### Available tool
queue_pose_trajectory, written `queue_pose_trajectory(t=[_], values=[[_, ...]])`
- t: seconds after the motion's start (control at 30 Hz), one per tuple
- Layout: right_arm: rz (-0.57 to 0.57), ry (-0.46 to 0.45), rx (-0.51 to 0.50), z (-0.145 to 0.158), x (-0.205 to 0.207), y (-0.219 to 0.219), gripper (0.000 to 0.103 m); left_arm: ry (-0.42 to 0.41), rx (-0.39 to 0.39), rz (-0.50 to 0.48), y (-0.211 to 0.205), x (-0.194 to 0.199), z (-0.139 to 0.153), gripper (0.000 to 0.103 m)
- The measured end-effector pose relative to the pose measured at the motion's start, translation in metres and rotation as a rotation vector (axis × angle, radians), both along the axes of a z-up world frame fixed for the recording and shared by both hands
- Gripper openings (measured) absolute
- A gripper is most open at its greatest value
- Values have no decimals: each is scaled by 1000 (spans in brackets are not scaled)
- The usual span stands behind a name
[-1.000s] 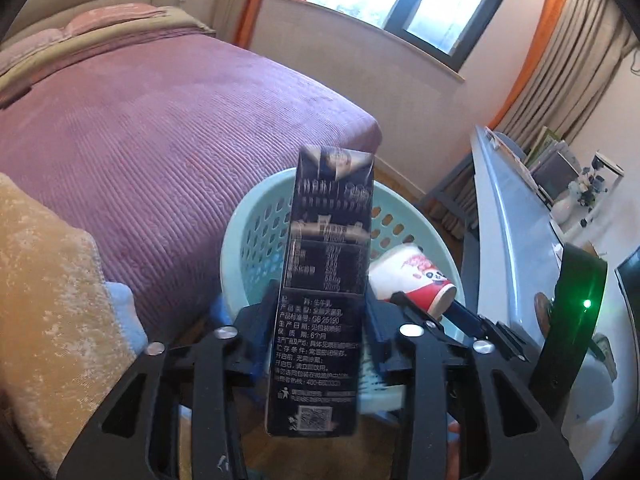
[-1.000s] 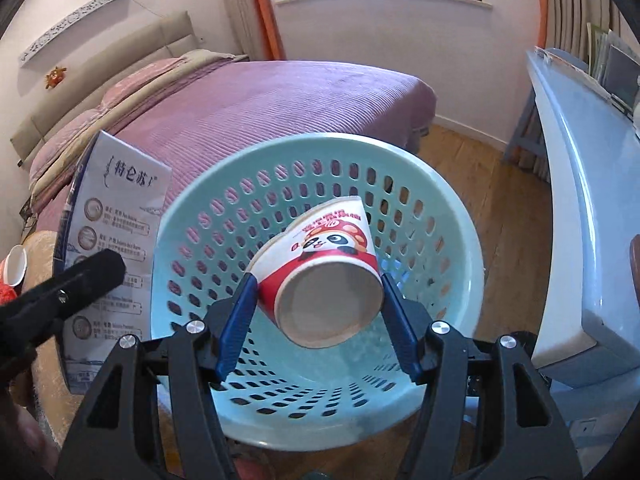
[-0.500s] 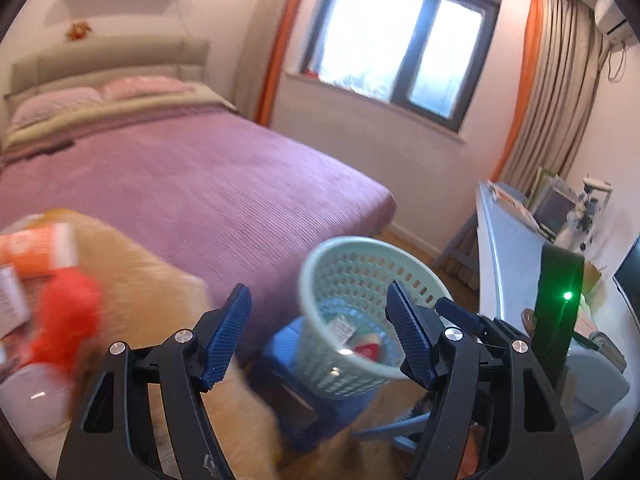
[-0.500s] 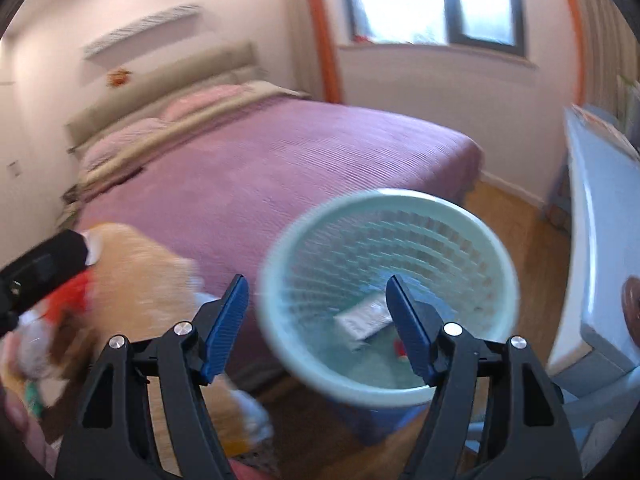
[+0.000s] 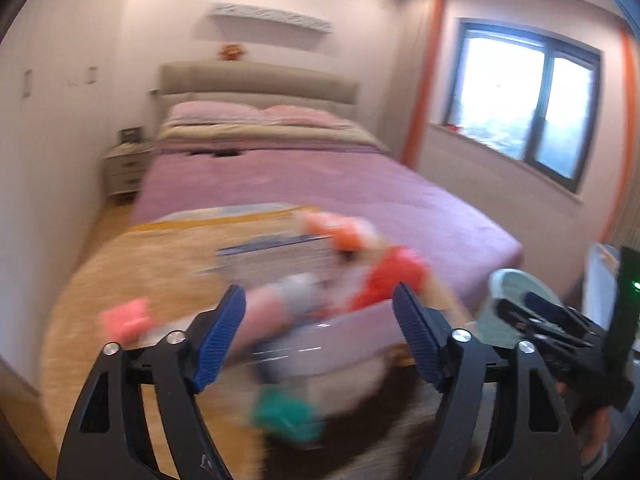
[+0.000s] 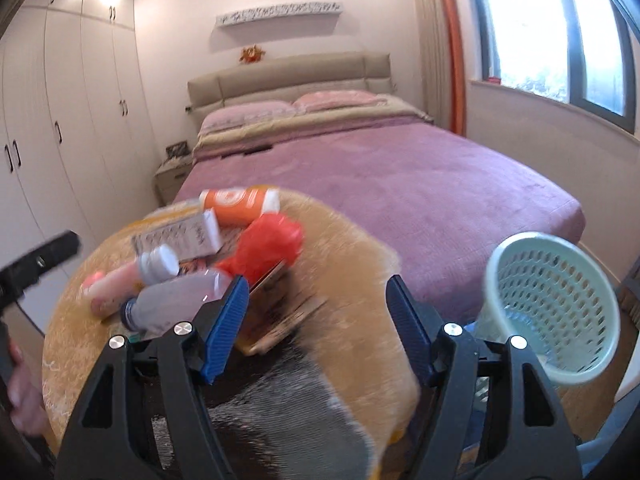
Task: Collect trash
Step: 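Grasp the pink bottle with the left gripper while the right grasps the cardboard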
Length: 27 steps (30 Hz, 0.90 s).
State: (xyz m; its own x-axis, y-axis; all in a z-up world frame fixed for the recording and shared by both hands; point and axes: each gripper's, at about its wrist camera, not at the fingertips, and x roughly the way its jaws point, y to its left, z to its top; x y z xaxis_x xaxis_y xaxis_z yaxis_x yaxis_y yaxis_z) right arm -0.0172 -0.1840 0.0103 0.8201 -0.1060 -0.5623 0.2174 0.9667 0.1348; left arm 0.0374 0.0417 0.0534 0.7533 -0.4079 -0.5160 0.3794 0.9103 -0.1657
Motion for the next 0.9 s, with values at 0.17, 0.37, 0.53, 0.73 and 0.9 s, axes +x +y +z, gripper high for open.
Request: queue_pose_trajectory(t=[0.17,0.37,0.53,0.73,0.9], values=[[-9,111,79,-29,19,9,67,69,96,53,48,37,-23,79],[-32,173,138,-50,40,8,66,186,81,-82,69,73,-48,84],[-33,211,140,-59,57,10,40,208,180,-136,49,84,-63,84],[0,254,204,-71,65,4,24,332,200,-206,32,106,-81,81],[28,241,173,-65,61,6,12,372,184,-226,28,97,-82,56]])
